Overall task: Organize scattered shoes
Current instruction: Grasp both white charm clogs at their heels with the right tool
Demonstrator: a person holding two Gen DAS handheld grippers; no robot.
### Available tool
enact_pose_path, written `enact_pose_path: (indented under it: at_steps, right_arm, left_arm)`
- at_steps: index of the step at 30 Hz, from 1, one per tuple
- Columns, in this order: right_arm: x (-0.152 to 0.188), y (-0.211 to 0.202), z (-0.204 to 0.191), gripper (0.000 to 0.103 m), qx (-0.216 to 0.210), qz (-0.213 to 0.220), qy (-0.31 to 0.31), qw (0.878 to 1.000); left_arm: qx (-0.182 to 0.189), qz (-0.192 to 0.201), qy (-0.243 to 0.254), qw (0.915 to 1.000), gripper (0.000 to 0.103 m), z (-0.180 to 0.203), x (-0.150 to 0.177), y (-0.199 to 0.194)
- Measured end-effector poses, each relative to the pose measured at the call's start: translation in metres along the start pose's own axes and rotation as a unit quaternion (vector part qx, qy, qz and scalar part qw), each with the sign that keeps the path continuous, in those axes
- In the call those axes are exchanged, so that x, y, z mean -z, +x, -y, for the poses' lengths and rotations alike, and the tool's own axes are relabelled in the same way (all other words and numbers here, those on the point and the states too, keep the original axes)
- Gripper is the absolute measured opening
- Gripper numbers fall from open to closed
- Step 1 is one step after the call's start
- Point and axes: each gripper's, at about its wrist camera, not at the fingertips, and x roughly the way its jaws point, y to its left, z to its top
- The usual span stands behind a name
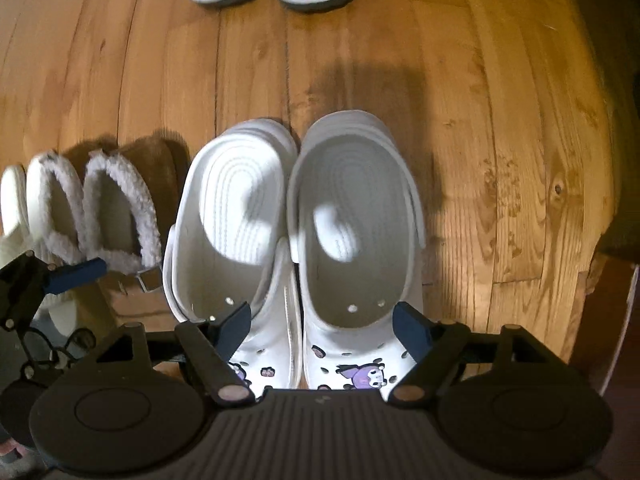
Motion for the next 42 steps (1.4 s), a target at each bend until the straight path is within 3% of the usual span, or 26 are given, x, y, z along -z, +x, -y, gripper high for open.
enact_pose_path:
  at_steps: [4,11,13,18,19,20,24,26,36,42]
  right_arm:
    - [-0.022,0.010,-0.006,0.075,-0.001,-0.054,0.009,0.998]
    - [-0.045,0.046,-0.002,0.064,-0.029,-0.125,0.055,0.990]
    - [-0.047,0.058,-0.007,0.058,-0.029,-0.148,0.043,0.988]
    - [-0.043,0.091,-0.025,0.058,-0.001,-0.200,-0.004,0.980]
    - [-0.042,0.095,-0.027,0.054,0.006,-0.203,-0.011,0.979]
    - [-0.042,0.095,-0.028,0.043,0.002,-0.205,-0.013,0.979]
    - [-0.039,0.088,-0.026,0.034,0.022,-0.195,-0.015,0.980]
    - [-0.037,0.083,-0.025,0.022,0.024,-0.187,-0.017,0.982]
    - [-0.035,0.035,-0.009,0.021,-0.015,-0.144,0.013,0.989]
    - [-0.042,0.043,-0.011,0.023,-0.007,-0.163,0.014,0.986]
  left_arm:
    - [0.021,0.026,0.008,0.9994,0.086,0.002,-0.002,-0.005]
    - [0.050,0.026,0.008,0.9984,0.086,0.003,-0.007,0.005]
    - [0.051,0.020,0.006,0.9985,0.086,0.003,-0.008,0.009]
    - [0.052,0.020,0.003,0.9985,0.086,0.002,-0.009,0.012]
    - [0.050,0.018,-0.002,0.9986,0.086,0.000,-0.010,0.014]
    - [0.049,0.017,-0.005,0.9987,0.086,-0.002,-0.010,0.015]
    - [0.053,0.010,-0.025,0.9982,0.086,-0.010,-0.009,0.017]
    - [0.057,0.012,-0.034,0.9977,0.086,-0.014,-0.010,0.015]
    - [0.052,0.043,-0.065,0.9956,0.086,-0.035,-0.014,-0.003]
    - [0.043,0.044,-0.076,0.9953,0.086,-0.045,-0.013,-0.003]
